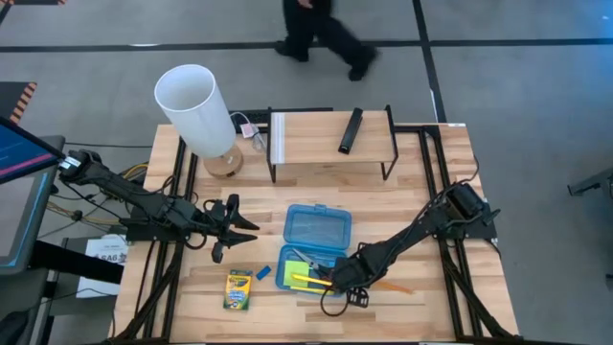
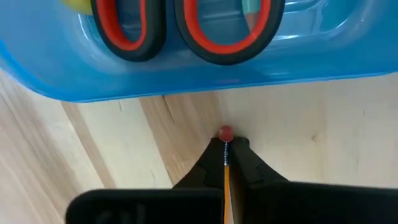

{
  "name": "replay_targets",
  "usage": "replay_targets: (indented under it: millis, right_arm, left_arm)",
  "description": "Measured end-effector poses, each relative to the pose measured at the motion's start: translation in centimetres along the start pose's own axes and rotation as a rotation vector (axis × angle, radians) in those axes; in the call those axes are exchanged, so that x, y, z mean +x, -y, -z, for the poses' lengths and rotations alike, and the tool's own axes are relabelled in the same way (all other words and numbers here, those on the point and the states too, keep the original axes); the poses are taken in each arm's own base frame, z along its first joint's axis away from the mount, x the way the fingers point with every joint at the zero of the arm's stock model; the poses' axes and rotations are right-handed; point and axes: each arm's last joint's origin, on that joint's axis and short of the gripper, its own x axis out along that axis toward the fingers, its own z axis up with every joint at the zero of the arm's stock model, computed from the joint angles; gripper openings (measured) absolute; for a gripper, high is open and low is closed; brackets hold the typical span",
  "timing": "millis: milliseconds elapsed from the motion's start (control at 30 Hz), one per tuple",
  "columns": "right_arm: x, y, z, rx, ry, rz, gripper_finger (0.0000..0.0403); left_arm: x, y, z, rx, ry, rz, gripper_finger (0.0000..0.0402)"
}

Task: Pack school essentials
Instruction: Put the brown pencil into the blue supply box

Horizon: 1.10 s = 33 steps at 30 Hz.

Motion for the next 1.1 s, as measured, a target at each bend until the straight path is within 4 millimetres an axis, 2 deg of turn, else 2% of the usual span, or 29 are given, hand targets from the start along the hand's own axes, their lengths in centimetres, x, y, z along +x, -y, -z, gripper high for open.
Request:
replay_targets:
  millis: [333, 767, 933, 1100]
  right_arm:
    - [-2.3, -0.5, -0.3, -0.012, 0.017, 0.068, 0.0]
    - [-3.0, -0.2, -0.1, -0.018, -0.015, 0.129, 0.0001]
    - [-3.5, 0.7, 0.6, -0.049, -0.021, 0.217, 0.0032]
    - [-5.2, 3.5, 1.6, -0.015, 0.113, 0.145, 0.0048]
  left_arm:
    - [0.0, 0.0, 0.0, 0.0, 0.0, 0.001, 0.0114]
    - [0.0, 0.0, 0.0, -0.002, 0.003, 0.002, 0.0114]
    - [0.0, 0.0, 0.0, -0.003, 0.003, 0.002, 0.0114]
    - [0.0, 0.0, 0.0, -0.003, 0.003, 0.003, 0.0114]
